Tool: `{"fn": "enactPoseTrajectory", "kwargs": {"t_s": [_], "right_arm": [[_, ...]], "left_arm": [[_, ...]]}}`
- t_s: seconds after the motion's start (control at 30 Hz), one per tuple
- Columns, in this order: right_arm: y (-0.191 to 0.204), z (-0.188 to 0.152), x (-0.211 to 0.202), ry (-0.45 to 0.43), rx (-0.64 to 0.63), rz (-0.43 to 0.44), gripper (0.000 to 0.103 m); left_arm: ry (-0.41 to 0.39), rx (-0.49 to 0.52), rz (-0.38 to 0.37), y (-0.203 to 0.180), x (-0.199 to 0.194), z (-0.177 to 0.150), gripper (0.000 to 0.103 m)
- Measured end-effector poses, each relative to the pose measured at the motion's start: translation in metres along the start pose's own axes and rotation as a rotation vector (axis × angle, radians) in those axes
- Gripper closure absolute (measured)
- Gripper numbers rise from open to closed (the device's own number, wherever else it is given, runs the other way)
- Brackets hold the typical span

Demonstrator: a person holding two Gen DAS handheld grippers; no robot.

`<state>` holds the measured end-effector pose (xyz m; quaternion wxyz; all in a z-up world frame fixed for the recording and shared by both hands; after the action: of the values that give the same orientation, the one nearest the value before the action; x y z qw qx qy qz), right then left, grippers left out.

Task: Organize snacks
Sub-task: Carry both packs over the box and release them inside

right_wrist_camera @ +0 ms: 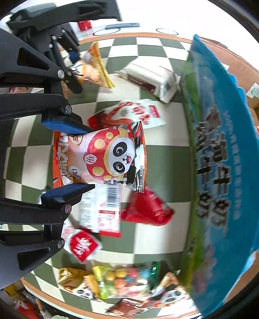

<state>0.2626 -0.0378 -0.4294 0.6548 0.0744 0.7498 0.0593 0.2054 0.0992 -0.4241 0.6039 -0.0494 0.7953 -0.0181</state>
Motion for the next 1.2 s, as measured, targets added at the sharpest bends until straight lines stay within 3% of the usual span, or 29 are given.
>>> {"fn": "enactPoseTrajectory", "kwargs": {"t_s": [0.57, 0.8, 1.03, 1.2], "right_arm": [[0.002, -0.009, 0.045, 0.097, 0.064, 0.050, 0.049], [0.006, -0.012, 0.042, 0.054, 0.064, 0.027, 0.057], [0.009, -0.019, 0.023, 0.017, 0.043, 0.047, 0.061], [0.001, -0.024, -0.004, -0.006, 0.039, 0.091, 0.062]], "left_arm": [[0.101, 0.027, 0.019, 0.000, 0.028, -0.003, 0.051], [0.057, 0.021, 0.054, -0.014, 0.022, -0.029, 0.062], [0.010, 0.027, 0.009, -0.030, -0.002, -0.038, 0.064], [-0.056, 0.053, -0.040, -0.048, -0.042, -0.037, 0.065]]}}
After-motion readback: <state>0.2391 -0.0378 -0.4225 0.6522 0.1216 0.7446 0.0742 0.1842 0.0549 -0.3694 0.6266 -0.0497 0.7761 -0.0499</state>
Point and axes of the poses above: each gripper's, at about its wrist camera, not at the fingertips, and x roughly the way its jaws point, y to its left, z to its top, the point moved 4 cm from there along x, roughly the way its jaws point, and after that the axes turned 4 degrees about y, right-handed, at the moved point
